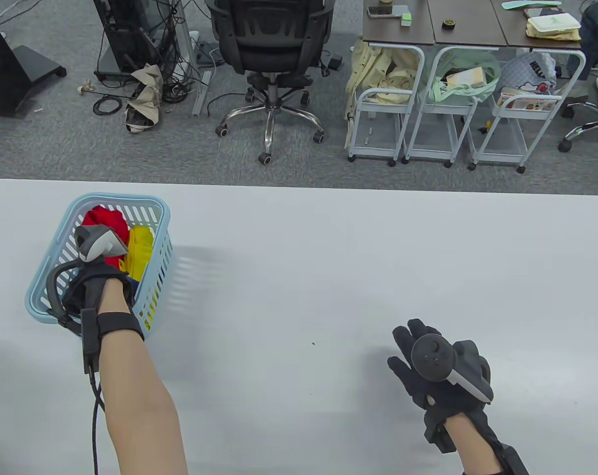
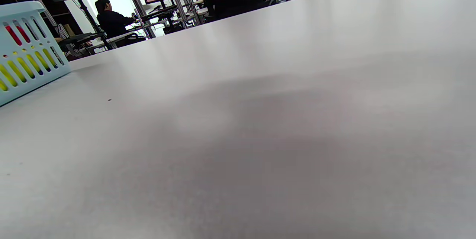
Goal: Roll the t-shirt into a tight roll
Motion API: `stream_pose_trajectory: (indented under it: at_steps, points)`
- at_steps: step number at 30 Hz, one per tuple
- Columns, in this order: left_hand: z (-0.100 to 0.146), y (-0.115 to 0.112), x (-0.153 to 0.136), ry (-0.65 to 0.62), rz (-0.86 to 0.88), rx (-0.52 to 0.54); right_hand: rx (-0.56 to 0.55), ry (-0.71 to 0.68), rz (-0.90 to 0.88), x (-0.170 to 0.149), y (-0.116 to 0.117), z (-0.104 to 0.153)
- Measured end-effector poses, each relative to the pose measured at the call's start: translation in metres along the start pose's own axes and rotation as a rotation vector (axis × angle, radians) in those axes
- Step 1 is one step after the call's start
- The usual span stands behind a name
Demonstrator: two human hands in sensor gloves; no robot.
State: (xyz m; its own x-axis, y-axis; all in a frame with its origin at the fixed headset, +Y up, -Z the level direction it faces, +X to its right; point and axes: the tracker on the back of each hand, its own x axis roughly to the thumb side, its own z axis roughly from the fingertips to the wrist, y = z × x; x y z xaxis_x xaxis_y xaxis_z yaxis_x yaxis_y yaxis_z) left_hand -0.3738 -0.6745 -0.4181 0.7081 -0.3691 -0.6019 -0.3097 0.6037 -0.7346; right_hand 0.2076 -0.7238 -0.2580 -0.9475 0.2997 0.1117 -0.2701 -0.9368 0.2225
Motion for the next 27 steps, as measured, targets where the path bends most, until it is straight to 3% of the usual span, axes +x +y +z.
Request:
stream_pose_trajectory:
  at_steps: [12, 14, 18, 27]
  points:
    - [0.001, 0.007, -0.008, -0.003, 0.041, 0.061, -0.013, -0.003, -0.021, -0.002, -0.002, 0.001]
    - [0.005, 0.010, -0.012, 0.000, 0.048, 0.118, -0.013, -0.007, -0.025, -0.002, -0.001, 0.000]
    - [0.026, 0.020, -0.022, -0.006, 0.133, 0.340, -0.009, -0.014, -0.035, -0.002, -0.001, 0.000]
    - [0.073, 0.030, -0.041, -0.084, 0.223, 0.605, -0.005, -0.021, -0.047, -0.001, 0.000, 0.000]
